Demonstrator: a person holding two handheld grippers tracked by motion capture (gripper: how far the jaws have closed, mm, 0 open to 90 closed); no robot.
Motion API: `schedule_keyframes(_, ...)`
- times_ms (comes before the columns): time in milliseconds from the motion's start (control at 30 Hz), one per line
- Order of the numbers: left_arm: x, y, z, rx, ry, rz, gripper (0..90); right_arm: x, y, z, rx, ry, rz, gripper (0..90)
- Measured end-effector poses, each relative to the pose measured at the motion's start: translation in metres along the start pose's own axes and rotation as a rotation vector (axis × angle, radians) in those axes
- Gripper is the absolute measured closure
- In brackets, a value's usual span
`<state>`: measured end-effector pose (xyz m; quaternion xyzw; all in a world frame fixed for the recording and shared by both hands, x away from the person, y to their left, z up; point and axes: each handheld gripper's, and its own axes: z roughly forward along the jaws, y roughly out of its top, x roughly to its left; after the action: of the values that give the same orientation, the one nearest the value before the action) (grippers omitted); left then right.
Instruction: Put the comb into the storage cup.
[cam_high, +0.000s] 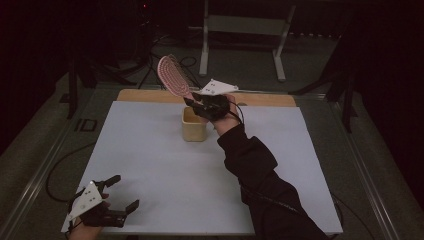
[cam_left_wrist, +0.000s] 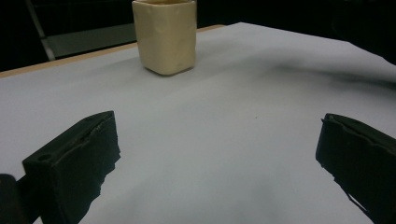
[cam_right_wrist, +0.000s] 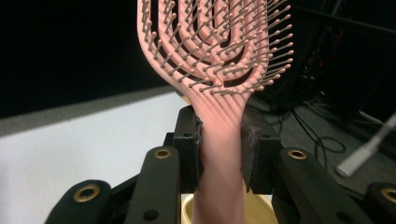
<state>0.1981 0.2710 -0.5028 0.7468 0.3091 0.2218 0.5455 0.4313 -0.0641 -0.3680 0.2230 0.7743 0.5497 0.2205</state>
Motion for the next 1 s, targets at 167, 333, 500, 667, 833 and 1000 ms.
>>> schedule_keyframes(167,0.0,0.0,0.001,0.0,-0.005,-0.001,0.0,-0.002,-0.002,0.007,-0.041,0.006,0.0,71.4)
schedule_keyframes(333,0.0,0.0,0.001,0.0,-0.008,-0.004,0.0,-0.001,0.0,0.015,-0.083,-0.018,-0.002,71.4)
schedule_keyframes(500,0.0,0.0,0.0,0.001,-0.01,0.0,0.0,0.0,0.005,0.025,-0.144,-0.047,0.006,71.4)
schedule_keyframes(667,0.0,0.0,-0.001,-0.003,-0.012,-0.003,0.0,0.001,0.002,0.036,-0.176,-0.056,0.009,71.4)
schedule_keyframes(833,0.0,0.0,-0.001,-0.004,-0.015,0.0,0.0,-0.001,-0.006,0.045,-0.17,-0.057,0.013,71.4)
schedule_keyframes(1000,-0.001,0.0,-0.001,-0.003,-0.018,-0.001,0.0,-0.006,-0.012,0.049,-0.159,-0.063,0.012,71.4)
